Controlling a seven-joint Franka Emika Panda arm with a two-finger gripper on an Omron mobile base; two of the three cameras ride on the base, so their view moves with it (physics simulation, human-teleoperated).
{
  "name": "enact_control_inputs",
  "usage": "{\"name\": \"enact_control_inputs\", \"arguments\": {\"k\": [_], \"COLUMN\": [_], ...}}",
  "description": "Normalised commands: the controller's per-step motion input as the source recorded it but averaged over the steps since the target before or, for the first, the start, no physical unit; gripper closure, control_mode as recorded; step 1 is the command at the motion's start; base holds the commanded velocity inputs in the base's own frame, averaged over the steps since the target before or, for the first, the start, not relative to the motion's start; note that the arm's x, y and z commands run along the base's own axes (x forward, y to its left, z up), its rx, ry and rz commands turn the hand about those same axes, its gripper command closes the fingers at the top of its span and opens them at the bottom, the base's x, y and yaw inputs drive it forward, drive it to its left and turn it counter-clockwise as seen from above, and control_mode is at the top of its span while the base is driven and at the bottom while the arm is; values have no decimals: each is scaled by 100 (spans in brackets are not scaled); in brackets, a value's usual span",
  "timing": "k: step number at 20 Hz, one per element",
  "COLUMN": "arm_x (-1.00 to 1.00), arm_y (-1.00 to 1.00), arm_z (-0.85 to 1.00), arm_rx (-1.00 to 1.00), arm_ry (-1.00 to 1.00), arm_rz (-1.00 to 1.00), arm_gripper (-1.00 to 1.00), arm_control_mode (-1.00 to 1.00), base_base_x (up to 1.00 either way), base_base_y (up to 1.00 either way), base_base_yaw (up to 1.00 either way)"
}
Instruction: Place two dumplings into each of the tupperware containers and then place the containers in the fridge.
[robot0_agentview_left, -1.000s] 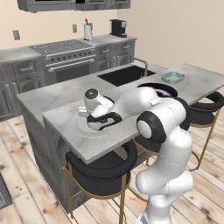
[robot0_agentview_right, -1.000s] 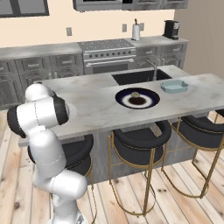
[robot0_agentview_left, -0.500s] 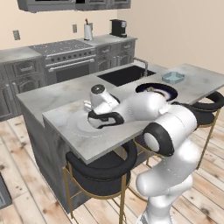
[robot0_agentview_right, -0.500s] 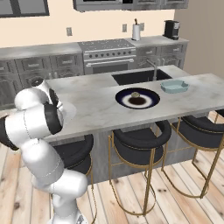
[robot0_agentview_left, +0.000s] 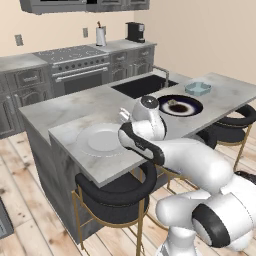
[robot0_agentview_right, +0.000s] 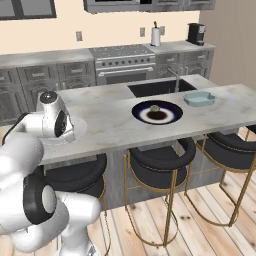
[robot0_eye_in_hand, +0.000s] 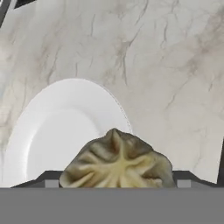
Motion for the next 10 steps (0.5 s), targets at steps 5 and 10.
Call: {"name": "enact_control_inputs", "arguments": {"k": [5,10], "arm_x": [-100,-99], "arm_y": [-17,-33], "arm_z": [75,36], "arm_rx": [5,-5], "arm_ry": [-6,-1], "arm_rz": [-10,-20], "arm_gripper": [100,100], "arm_control_mode": [-100,-100], "base_base_x": [0,0], "base_base_y": [0,0], "base_base_yaw": [0,0]}}
